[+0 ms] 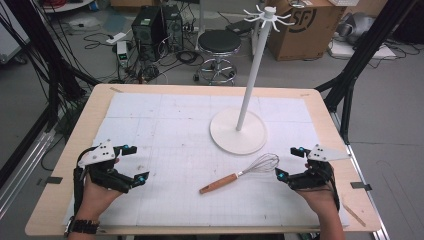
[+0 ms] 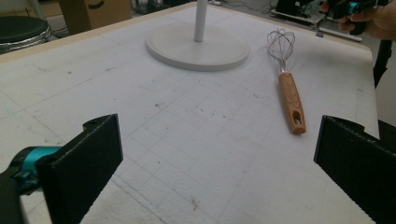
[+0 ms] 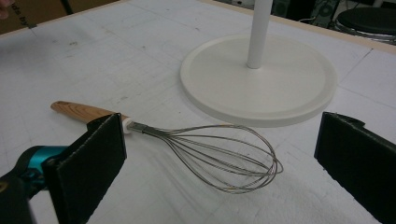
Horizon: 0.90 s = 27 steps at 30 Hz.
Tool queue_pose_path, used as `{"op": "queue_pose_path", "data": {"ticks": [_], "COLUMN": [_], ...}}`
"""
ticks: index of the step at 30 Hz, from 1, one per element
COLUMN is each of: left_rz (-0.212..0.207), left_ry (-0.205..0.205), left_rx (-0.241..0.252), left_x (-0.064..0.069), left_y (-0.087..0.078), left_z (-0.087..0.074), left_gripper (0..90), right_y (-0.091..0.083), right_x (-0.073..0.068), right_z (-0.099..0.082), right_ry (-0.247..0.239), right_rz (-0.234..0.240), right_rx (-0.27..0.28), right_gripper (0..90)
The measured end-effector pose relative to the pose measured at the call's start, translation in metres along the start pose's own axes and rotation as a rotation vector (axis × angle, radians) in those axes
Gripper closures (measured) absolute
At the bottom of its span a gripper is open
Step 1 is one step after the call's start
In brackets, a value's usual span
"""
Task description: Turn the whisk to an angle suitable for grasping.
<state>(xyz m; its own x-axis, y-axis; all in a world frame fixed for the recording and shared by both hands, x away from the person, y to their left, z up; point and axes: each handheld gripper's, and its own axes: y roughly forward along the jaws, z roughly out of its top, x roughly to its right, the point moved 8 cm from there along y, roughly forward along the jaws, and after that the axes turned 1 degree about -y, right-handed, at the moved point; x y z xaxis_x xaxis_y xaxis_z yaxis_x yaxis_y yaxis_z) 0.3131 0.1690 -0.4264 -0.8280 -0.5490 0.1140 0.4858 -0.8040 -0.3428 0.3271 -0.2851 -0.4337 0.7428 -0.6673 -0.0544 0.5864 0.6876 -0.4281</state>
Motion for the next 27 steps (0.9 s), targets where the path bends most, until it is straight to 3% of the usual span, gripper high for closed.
{"op": "queue_pose_path", "data": {"ticks": [17,27], "left_rz": [-0.009,-0.023], "left_ry": [0.001,0.0], "left_rx": [-0.003,0.002], "left_x": [0.001,0.004], "left_y": [0.001,0.001], "left_z": [-0.002,-0.002], "left_gripper": [1.7,1.7], "right_y": [0.007,0.034], "right_x": [-0.015,-0.032], "right_z": [0.005,0.01], "right_ry": [-0.059,-0.124], "right_rz": [0.033,0.077], "right_rx": [-0.047,-0.148], "right_gripper": [0.9,1.0]}}
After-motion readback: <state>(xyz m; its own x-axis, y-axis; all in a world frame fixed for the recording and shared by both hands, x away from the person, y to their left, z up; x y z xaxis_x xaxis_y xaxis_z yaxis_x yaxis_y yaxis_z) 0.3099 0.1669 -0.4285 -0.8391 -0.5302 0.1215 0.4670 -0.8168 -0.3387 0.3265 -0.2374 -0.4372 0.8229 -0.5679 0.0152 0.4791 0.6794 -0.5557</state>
